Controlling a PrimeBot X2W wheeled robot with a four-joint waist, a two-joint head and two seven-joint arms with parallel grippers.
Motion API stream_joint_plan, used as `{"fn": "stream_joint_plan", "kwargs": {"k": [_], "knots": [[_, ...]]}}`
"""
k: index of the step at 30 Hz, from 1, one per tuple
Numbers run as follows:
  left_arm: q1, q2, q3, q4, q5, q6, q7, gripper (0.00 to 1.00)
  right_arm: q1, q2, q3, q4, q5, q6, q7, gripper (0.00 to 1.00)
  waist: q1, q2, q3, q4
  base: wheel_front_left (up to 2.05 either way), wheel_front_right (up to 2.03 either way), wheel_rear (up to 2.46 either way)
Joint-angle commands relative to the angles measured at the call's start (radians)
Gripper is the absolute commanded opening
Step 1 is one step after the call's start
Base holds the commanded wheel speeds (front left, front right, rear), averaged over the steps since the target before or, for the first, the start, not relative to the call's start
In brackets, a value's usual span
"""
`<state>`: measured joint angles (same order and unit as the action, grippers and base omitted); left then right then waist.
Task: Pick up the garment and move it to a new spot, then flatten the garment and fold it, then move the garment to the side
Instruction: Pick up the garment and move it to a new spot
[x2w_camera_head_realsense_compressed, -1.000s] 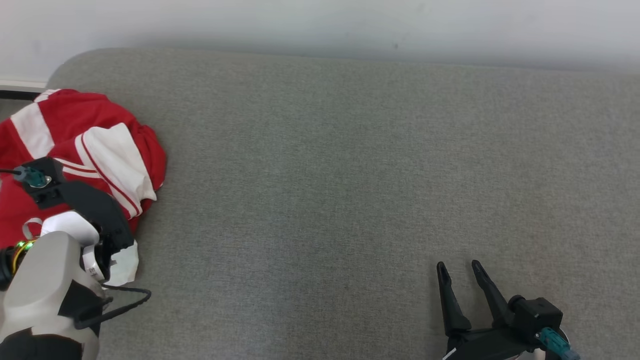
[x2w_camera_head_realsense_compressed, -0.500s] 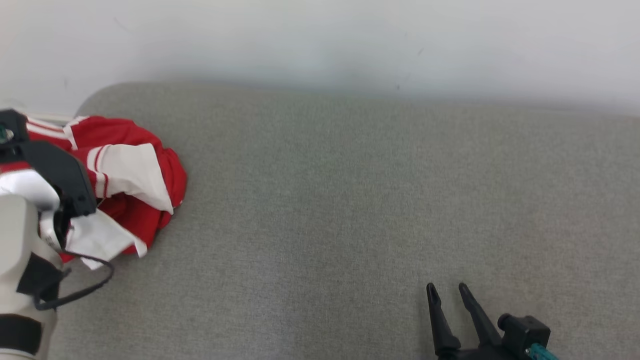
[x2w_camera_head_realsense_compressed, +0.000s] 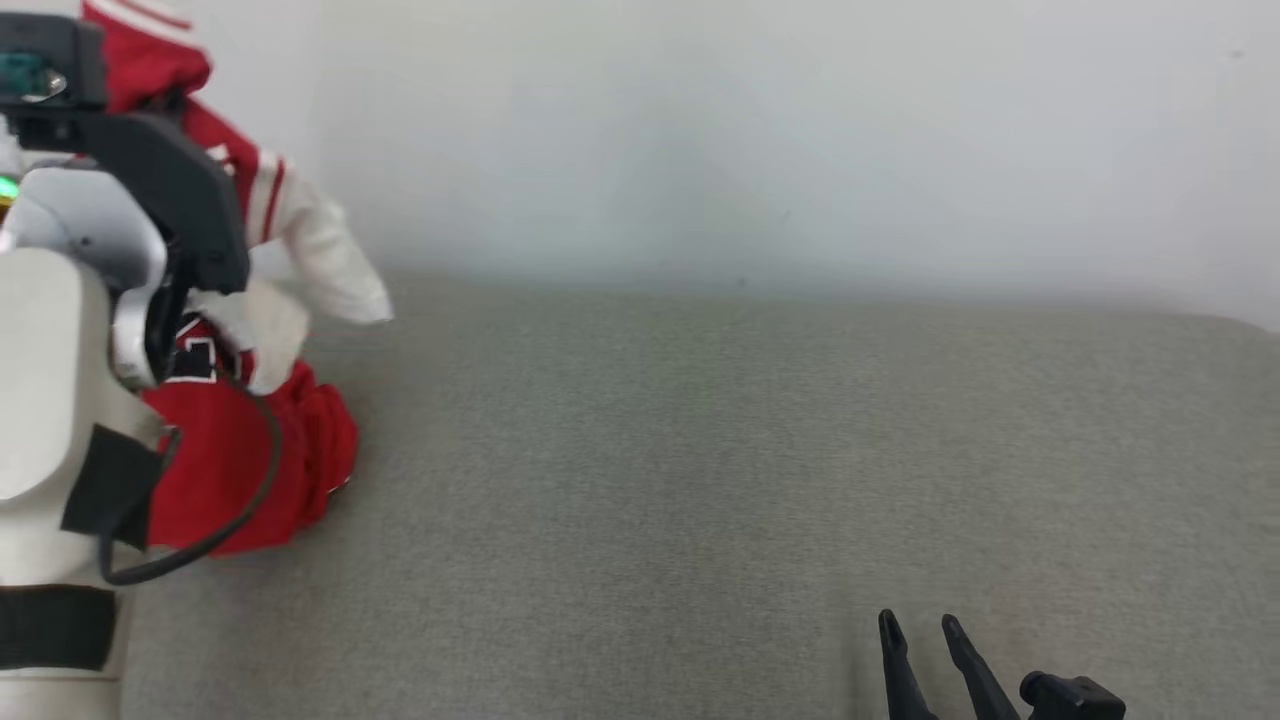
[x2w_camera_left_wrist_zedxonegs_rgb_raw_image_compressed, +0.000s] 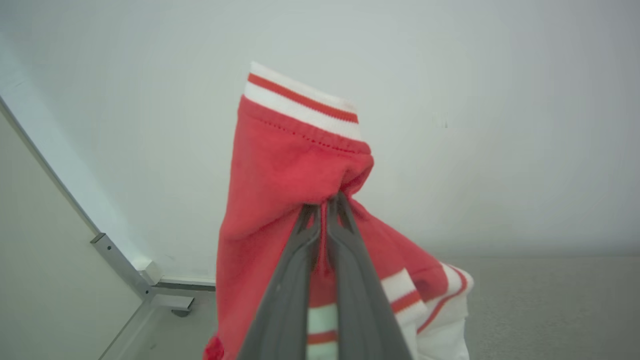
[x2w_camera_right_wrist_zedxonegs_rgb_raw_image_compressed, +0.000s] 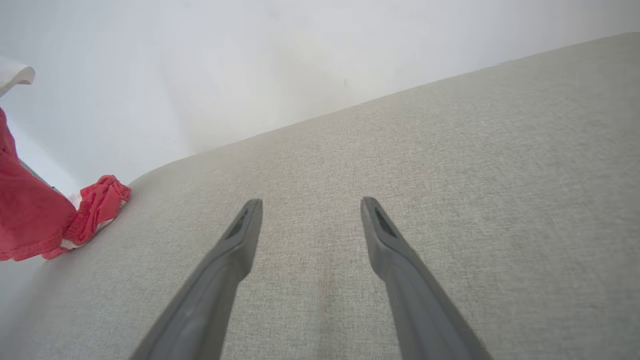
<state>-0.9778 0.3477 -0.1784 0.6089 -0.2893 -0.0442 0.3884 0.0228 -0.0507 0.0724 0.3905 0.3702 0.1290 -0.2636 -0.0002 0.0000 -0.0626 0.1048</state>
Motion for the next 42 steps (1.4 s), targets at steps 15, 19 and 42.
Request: {"fn": "stream_joint_plan", "kwargs": {"k": [15, 19, 42], "knots": [[0.018, -0.218, -0.082, -0.226, -0.068, 0.001, -0.068, 0.00, -0.006, 0.001, -0.020, -0.008, -0.038, 0.003, -0.001, 1.00, 0.0002, 0.0000, -0.015, -0.248, 0.00, 0.00, 0.00], [0.063, -0.254, -0.125, -0.198, -0.072, 0.004, -0.087, 0.00, -0.016, 0.001, -0.014, -0.006, -0.041, 0.003, -0.001, 1.00, 0.0002, 0.0000, 0.003, -0.279, 0.00, 0.00, 0.00], [0.377, -0.297, -0.478, 0.073, -0.321, 0.055, -0.314, 1.00, -0.031, 0.001, -0.021, 0.004, -0.027, 0.003, -0.001, 1.00, 0.0002, 0.0000, 0.037, -0.334, 0.00, 0.00, 0.00]]}}
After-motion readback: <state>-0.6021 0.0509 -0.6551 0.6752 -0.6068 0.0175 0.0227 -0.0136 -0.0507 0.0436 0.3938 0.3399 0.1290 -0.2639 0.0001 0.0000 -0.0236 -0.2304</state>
